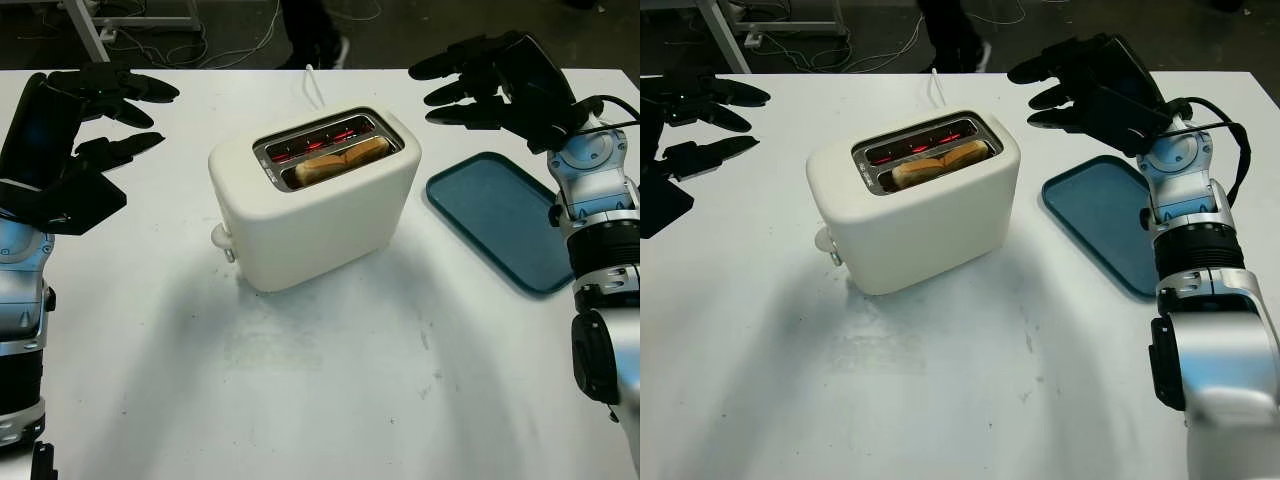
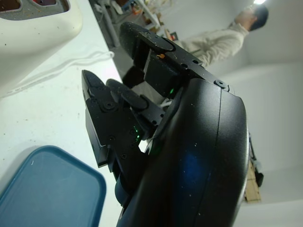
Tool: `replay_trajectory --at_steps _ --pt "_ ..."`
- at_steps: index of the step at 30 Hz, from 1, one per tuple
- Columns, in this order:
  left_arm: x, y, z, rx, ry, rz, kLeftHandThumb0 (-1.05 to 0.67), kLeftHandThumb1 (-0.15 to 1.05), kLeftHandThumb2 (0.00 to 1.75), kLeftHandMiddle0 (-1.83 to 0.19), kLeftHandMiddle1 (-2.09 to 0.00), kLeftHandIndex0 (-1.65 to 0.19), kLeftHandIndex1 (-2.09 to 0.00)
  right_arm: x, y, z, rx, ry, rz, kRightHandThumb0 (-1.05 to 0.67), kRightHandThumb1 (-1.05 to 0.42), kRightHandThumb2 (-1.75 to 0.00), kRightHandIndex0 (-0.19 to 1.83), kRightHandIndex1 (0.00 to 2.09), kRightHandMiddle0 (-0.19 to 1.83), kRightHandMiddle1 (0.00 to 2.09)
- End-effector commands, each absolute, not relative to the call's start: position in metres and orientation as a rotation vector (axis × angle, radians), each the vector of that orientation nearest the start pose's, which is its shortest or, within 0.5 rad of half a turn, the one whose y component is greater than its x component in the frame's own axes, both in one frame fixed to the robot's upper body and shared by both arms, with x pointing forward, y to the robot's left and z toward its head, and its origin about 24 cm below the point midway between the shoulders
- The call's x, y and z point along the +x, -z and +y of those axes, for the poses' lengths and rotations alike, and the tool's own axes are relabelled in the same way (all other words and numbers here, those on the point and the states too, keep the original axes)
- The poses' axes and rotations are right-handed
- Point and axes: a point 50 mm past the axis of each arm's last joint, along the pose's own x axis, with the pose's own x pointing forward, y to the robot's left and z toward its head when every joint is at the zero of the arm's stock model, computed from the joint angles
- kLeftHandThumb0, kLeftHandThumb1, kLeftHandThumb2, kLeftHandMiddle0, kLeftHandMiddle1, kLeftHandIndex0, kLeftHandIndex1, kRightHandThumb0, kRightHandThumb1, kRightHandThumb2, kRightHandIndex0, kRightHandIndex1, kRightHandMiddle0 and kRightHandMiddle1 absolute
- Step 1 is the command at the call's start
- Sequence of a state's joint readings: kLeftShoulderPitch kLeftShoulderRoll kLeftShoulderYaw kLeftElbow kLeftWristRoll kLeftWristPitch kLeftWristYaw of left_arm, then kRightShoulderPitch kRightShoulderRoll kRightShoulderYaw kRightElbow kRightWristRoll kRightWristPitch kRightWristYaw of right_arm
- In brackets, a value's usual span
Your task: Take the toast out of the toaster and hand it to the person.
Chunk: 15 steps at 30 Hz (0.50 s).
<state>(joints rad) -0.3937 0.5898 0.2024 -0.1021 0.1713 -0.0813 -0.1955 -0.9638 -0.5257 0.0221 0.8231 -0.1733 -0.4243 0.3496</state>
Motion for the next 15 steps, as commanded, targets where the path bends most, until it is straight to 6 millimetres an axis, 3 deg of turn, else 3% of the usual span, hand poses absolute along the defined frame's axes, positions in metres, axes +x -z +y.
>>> replay_trajectory --at_steps 1,15 --pt "0.2887 -0.2278 0.2415 0.792 -0.019 -0.555 0.0 0.82 0.0 -0.74 -0.85 -0.83 -0.4 0.3862 -0.2271 -0.2096 -0.75 -0.28 -0.449 0.06 -0.74 0.0 1.14 0.01 1.02 0.0" --pt "0.2891 -0.2279 0.2407 0.787 -0.021 -0.555 0.0 0.82 0.0 -0.73 -0.86 -0.83 -0.41 0.3862 -0.228 -0.2094 -0.749 -0.281 -0.445 0.03 -0.74 0.0 1.15 0.01 1.02 0.0"
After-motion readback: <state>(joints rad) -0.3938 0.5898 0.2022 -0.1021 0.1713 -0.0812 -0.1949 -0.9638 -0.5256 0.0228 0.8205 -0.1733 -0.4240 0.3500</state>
